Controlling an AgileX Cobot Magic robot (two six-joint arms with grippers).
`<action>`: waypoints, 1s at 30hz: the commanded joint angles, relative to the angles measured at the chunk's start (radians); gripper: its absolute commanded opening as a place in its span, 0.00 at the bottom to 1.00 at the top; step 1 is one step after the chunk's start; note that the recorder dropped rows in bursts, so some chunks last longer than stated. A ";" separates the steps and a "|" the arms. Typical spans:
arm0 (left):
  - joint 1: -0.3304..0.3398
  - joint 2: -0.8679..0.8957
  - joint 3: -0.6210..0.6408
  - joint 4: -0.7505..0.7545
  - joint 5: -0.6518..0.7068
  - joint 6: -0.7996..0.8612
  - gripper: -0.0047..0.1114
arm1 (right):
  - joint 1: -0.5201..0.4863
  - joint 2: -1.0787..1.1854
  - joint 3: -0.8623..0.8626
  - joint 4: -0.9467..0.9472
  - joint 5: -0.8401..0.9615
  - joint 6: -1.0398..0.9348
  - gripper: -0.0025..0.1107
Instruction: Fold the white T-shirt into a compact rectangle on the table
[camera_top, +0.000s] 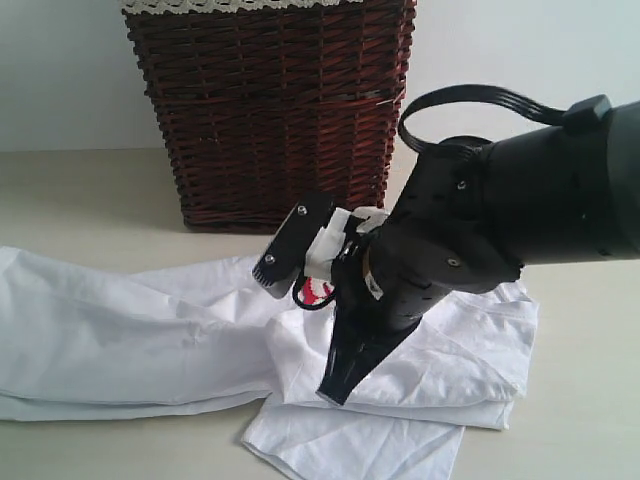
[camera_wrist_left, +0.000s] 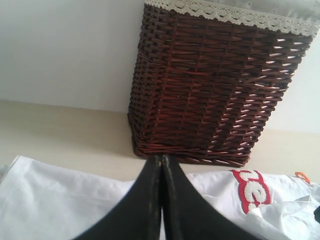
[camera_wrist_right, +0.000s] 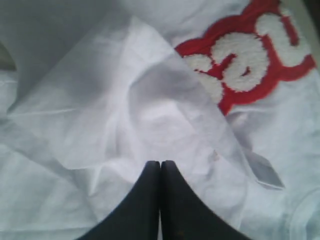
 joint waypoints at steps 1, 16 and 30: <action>0.000 -0.005 0.000 0.003 0.035 0.005 0.04 | -0.006 0.086 -0.007 -0.047 -0.025 -0.050 0.02; 0.000 -0.005 0.000 0.003 0.059 0.009 0.04 | -0.116 0.195 -0.050 -0.726 -0.226 0.691 0.02; 0.000 -0.005 0.000 -0.015 0.133 0.005 0.04 | -0.114 0.059 -0.070 -0.126 -0.079 0.188 0.02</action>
